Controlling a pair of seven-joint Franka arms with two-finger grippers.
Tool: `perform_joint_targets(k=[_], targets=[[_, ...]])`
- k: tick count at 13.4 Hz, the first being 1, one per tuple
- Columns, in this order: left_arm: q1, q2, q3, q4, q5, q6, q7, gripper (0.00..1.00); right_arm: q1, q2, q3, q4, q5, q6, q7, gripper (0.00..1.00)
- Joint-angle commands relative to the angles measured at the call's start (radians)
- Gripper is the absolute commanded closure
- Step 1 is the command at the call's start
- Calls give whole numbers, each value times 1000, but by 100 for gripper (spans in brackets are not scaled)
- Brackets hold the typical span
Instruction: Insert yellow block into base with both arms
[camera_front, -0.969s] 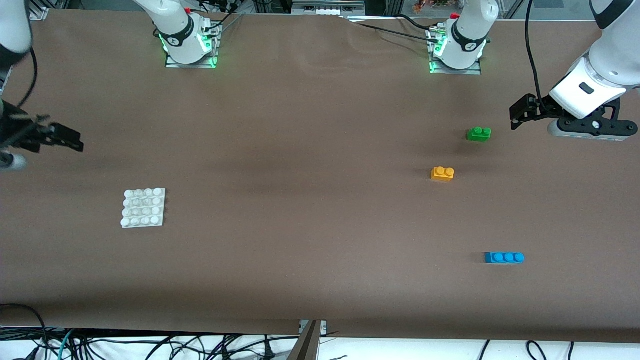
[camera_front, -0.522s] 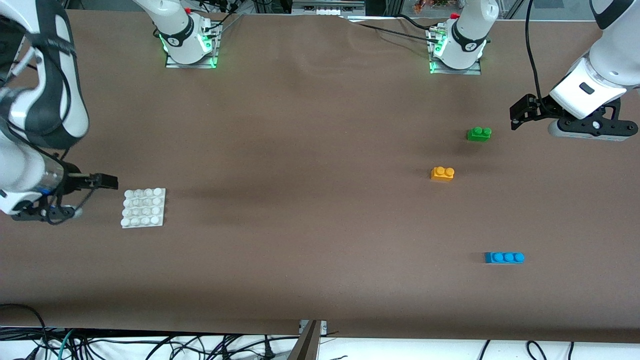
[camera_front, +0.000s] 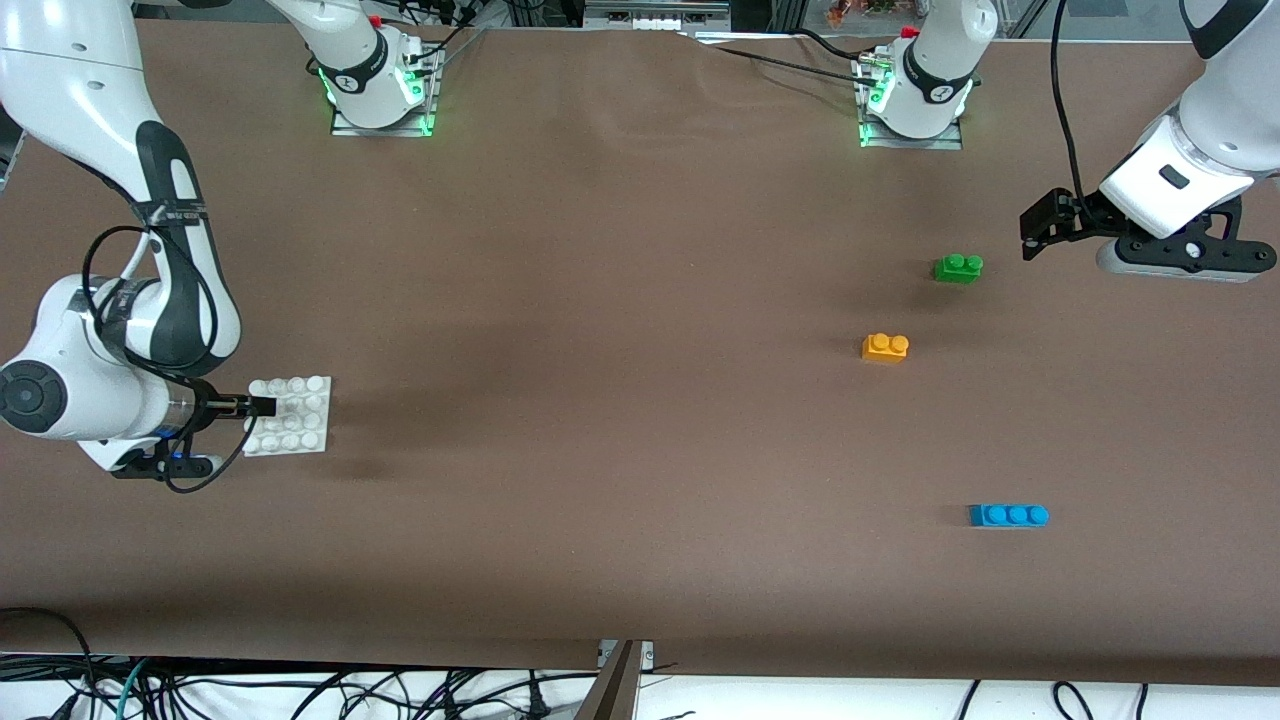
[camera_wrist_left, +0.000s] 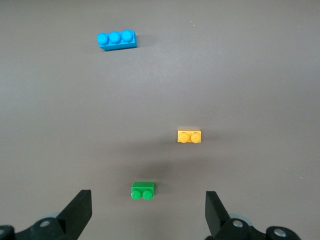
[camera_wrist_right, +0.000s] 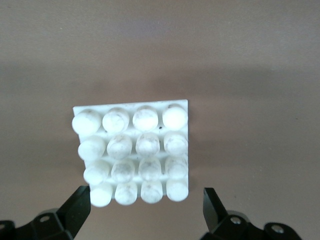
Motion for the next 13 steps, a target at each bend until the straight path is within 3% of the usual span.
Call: perform_joint_targets(k=[1, 13], targets=[[3, 8, 1, 25, -9, -20, 17, 0, -7, 16, 8, -66, 1, 110, 13, 0], [3, 10, 1, 25, -9, -20, 17, 0, 9, 88, 19, -99, 1, 184, 15, 0]])
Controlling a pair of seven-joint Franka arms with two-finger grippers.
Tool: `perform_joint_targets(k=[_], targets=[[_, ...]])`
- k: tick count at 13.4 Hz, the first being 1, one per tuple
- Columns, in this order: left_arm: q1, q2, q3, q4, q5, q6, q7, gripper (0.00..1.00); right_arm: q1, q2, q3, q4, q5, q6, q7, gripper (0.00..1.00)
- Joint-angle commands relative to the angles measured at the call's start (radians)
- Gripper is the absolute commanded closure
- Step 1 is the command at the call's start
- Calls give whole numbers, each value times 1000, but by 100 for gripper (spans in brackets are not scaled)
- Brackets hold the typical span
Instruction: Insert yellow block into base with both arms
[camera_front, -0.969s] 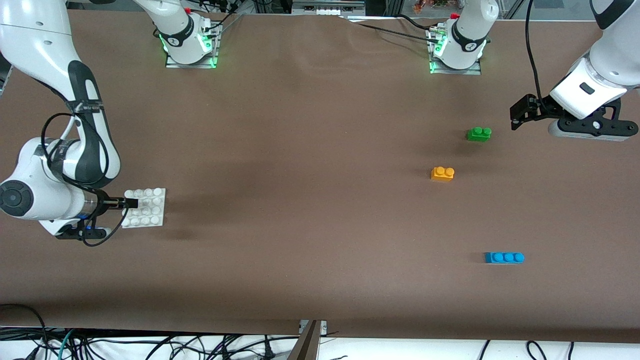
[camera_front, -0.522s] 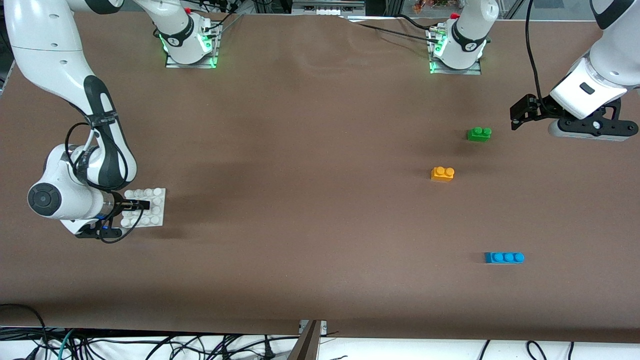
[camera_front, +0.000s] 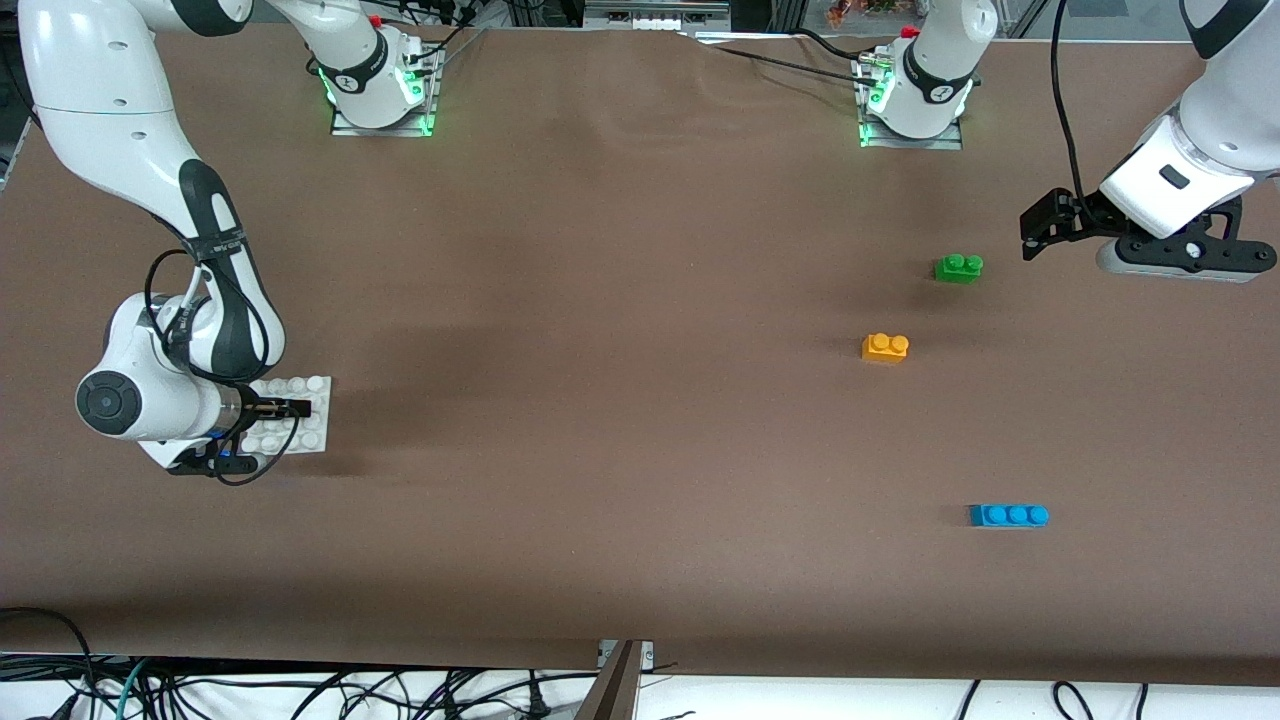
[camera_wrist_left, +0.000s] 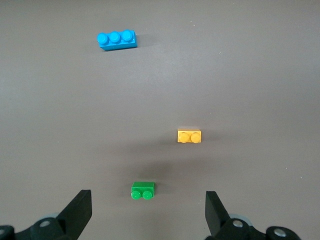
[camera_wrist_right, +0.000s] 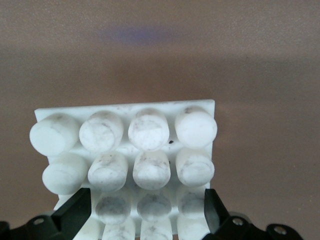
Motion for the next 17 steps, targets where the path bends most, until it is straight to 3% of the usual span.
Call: perform_joint_targets(k=[1, 11, 17], targets=[[3, 10, 1, 25, -9, -20, 17, 0, 13, 22, 18, -41, 3, 90, 13, 0], [6, 10, 1, 25, -9, -20, 20, 0, 262, 55, 66, -48, 7, 189, 351, 0], [6, 10, 1, 25, -9, -20, 18, 0, 434, 62, 84, 7, 7, 190, 594, 0]])
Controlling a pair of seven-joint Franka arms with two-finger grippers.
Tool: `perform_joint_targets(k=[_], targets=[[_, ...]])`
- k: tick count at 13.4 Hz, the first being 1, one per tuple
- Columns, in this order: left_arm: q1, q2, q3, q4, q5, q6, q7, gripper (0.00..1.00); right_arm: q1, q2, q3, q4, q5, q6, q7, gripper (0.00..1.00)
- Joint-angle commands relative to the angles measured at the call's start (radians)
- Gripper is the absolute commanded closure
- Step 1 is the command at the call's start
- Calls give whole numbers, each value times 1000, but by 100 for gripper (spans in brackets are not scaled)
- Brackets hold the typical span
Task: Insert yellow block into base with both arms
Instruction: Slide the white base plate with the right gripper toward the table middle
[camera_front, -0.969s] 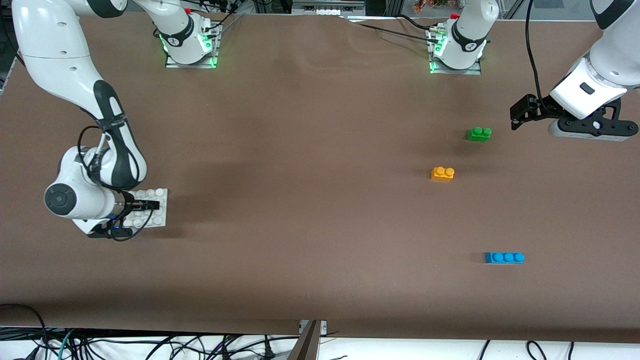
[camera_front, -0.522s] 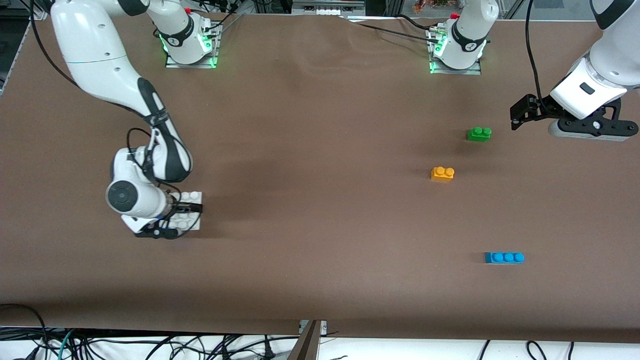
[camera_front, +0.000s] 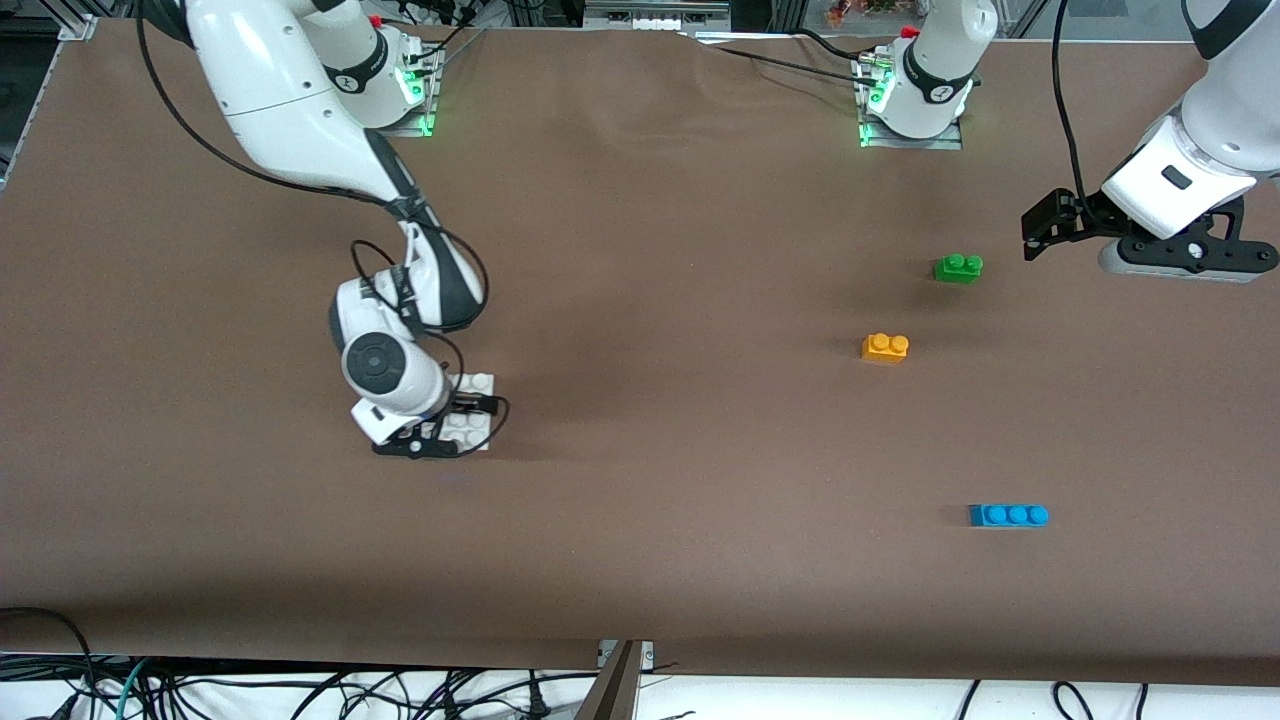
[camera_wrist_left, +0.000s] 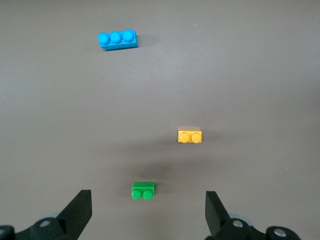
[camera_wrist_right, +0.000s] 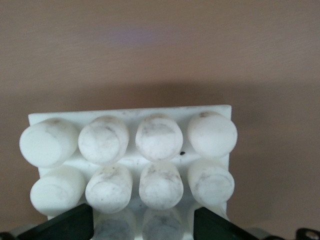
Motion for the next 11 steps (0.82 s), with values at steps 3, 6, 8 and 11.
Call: perform_joint_targets(k=[3, 6, 8, 11], targets=[[5, 9, -1, 25, -9, -20, 20, 0, 90, 62, 58, 91, 8, 12, 155, 0], [7, 9, -1, 25, -9, -20, 21, 0, 184, 105, 60, 160, 8, 13, 239, 0], [7, 9, 1, 25, -9, -20, 21, 0, 236, 128, 60, 198, 6, 18, 309, 0], [8, 9, 1, 25, -9, -20, 21, 0, 303, 143, 60, 217, 8, 65, 365, 0]])
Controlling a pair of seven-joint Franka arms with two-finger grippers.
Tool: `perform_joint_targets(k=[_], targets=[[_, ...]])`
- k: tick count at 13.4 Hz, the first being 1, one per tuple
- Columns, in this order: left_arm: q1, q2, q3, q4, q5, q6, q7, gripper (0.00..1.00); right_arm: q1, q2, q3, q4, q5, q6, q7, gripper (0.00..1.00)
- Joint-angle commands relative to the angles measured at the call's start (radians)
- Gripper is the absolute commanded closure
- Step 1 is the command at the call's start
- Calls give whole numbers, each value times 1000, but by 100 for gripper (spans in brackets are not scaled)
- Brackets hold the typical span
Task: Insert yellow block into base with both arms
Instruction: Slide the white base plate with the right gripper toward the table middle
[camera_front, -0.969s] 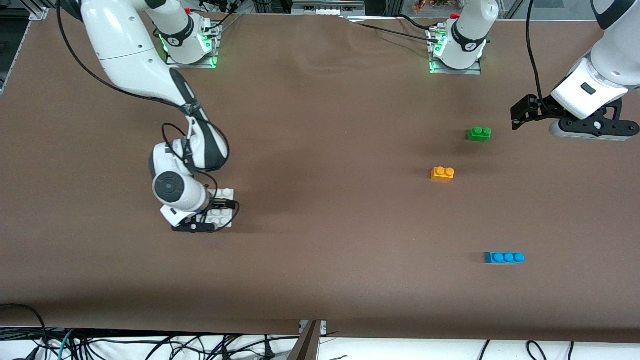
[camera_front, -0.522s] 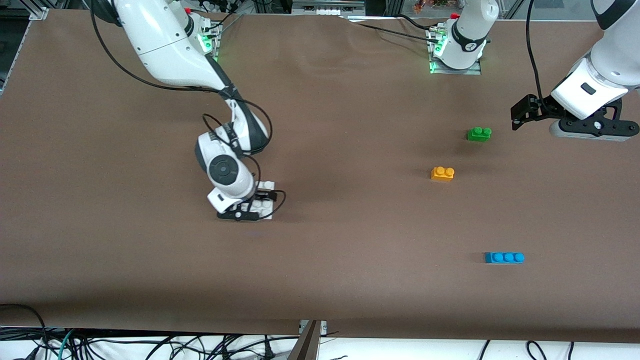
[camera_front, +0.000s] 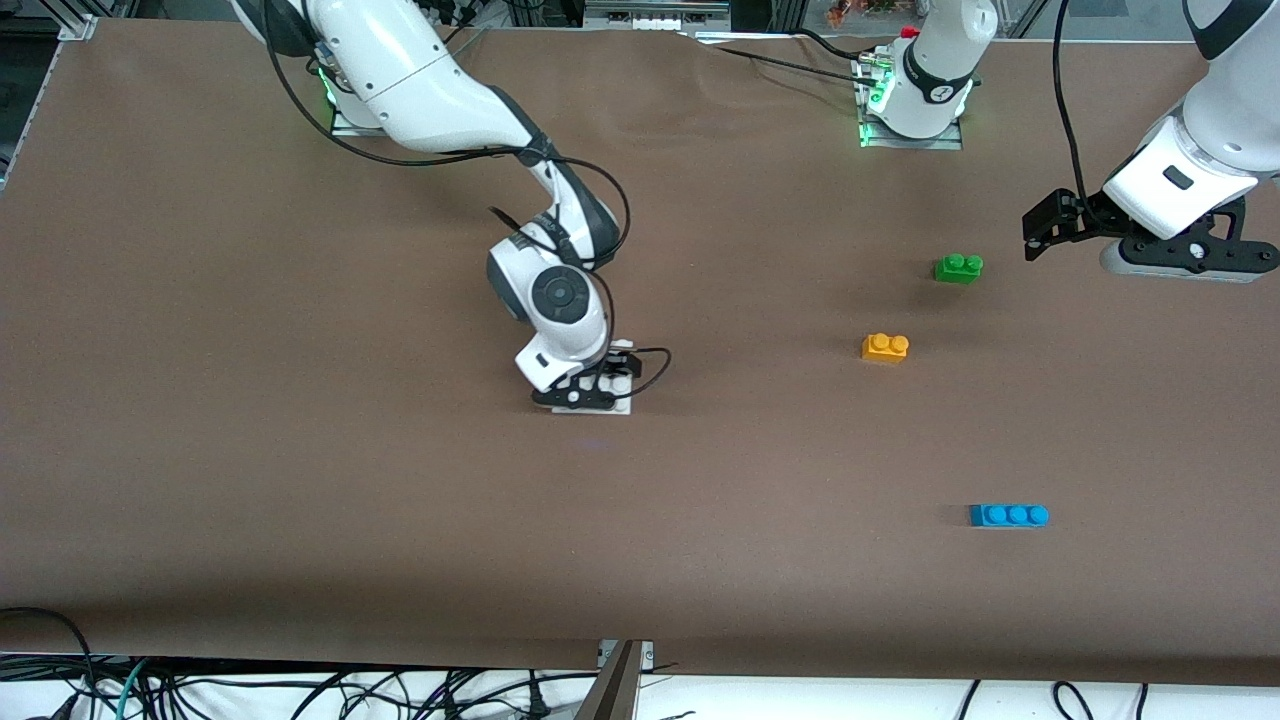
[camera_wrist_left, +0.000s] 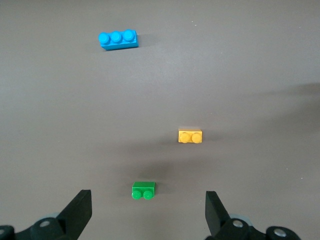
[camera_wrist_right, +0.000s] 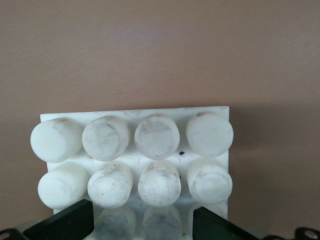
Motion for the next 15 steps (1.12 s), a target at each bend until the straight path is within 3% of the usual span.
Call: perform_joint_targets(k=[1, 10, 15], targets=[[7, 9, -1, 25, -9, -20, 21, 0, 57, 45, -1, 51, 7, 57, 70, 0], [7, 9, -2, 25, -9, -20, 15, 0, 92, 43, -2, 75, 5, 45, 113, 0], [10, 9, 1, 25, -9, -20, 24, 0, 88, 14, -5, 299, 4, -258, 100, 0]])
